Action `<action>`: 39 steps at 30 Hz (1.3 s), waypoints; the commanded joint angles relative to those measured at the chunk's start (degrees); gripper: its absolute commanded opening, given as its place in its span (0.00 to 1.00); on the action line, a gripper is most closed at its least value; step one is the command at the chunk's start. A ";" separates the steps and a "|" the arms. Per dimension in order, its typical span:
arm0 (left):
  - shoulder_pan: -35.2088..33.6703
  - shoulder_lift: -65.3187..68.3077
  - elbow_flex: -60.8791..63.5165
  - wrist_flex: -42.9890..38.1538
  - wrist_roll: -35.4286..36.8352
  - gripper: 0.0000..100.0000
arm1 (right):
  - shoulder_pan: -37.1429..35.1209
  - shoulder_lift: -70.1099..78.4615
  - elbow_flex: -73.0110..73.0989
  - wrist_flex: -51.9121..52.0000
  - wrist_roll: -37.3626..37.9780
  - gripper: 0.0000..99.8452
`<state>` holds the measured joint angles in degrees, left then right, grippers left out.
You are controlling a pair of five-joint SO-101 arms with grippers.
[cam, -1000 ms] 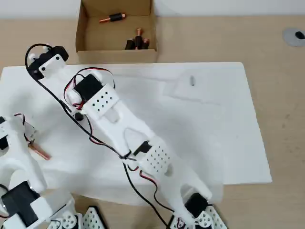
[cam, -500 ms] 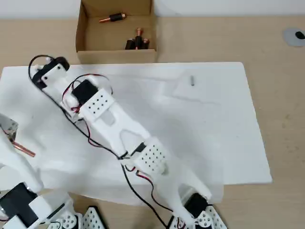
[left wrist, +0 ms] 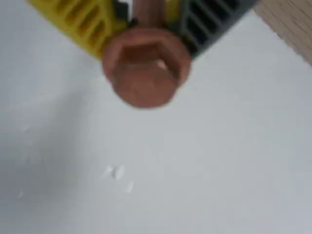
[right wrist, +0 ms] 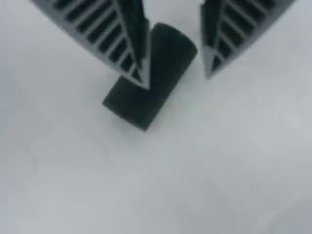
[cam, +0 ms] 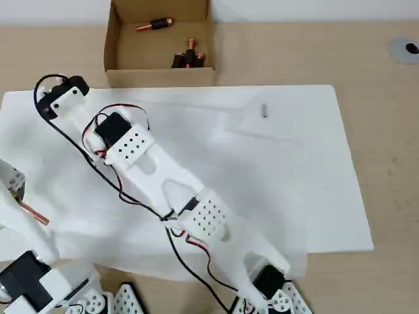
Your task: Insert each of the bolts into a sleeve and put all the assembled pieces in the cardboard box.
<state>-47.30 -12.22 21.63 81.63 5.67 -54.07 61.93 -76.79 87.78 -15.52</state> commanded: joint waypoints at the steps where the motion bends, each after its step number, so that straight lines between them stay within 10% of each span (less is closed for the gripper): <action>1: -0.70 -2.07 -3.43 0.00 -0.35 0.01 | -0.48 0.13 -0.13 -1.32 -1.05 0.11; 39: -4.57 -9.89 -6.77 0.00 -1.58 0.02 | -1.98 5.49 -7.96 0.62 -3.08 0.19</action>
<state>-52.04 -19.69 14.95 81.71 4.53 -55.21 67.56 -83.12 90.24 -17.89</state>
